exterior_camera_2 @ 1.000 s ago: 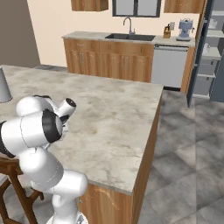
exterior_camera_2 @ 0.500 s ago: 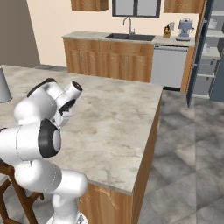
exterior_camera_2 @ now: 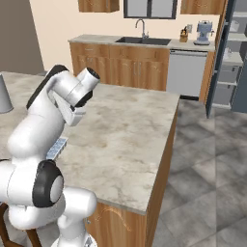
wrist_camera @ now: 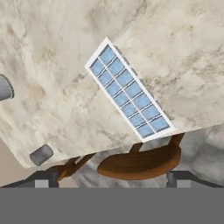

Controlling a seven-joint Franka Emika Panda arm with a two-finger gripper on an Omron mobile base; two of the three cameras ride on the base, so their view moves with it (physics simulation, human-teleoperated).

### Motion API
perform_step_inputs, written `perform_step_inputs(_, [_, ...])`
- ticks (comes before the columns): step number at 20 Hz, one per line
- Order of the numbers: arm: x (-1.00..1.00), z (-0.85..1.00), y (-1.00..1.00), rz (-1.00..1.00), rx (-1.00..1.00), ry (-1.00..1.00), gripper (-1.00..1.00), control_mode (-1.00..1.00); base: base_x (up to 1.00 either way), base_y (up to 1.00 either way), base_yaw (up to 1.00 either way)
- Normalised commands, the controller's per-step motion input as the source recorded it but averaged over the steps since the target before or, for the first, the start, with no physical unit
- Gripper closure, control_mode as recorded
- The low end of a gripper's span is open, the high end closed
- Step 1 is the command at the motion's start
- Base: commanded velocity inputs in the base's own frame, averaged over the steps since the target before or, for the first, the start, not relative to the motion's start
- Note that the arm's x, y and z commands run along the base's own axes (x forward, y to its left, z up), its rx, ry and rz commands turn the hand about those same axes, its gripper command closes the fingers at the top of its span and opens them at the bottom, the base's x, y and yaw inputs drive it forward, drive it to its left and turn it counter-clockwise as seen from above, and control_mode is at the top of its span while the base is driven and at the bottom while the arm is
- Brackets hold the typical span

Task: Open the freezer door, pick up the ice cube tray from the freezer, and place it on the dining counter.

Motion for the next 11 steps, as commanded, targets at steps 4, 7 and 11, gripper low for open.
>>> perform_step_inputs(4, [-1.0,0.74,-0.51,0.0,0.0,-0.13,-1.0,-1.0,0.0,0.0,0.0])
perform_step_inputs(7, [-1.0,0.52,-0.29,0.0,-0.01,-0.23,-1.0,-1.0,0.0,0.0,0.0])
perform_step_inputs(11, [-1.0,0.44,-0.14,0.0,-0.03,-0.23,-1.0,-1.0,0.0,0.0,0.0])
